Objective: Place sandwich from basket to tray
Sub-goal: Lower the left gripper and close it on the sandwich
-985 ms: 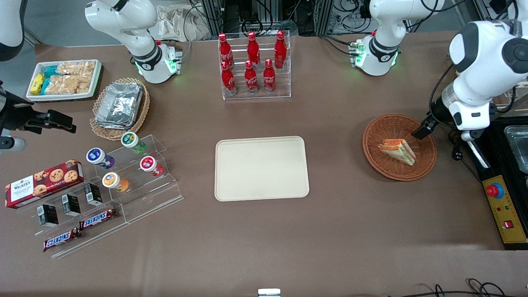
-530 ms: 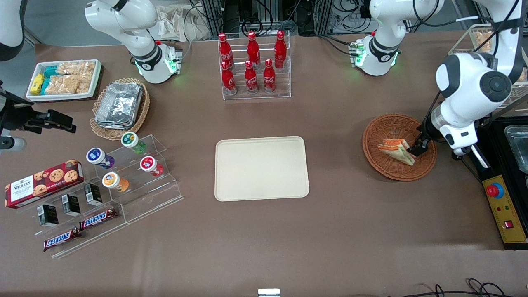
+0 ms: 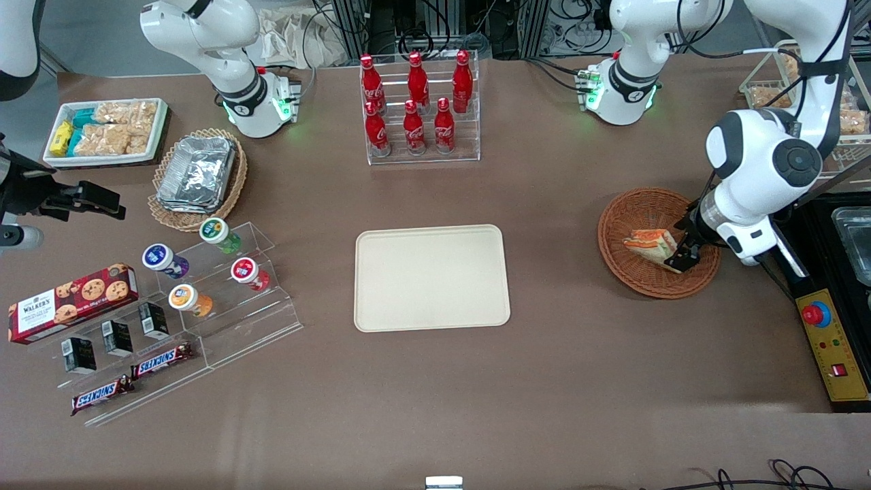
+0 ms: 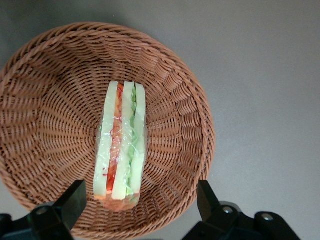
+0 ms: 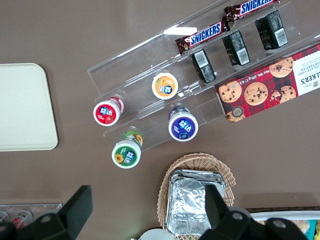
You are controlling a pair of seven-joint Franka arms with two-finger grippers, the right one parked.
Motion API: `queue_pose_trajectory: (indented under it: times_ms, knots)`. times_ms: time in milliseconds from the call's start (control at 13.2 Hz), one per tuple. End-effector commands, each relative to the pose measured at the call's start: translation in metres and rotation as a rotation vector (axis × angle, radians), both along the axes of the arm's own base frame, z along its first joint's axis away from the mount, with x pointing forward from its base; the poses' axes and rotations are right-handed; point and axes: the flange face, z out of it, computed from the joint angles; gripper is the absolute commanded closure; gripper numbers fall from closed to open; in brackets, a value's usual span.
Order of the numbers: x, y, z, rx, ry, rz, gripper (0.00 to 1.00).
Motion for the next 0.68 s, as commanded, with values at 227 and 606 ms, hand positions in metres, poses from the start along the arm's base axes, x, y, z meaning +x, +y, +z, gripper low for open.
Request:
queue_pose_trajectory:
  times_ms: [227,606]
  knots:
    - [-0.01,-0.006,-0.023,0.007,-0.018,0.034,0.01]
    - [-0.011,-0.009,-0.036,0.005,-0.035,0.029,0.01]
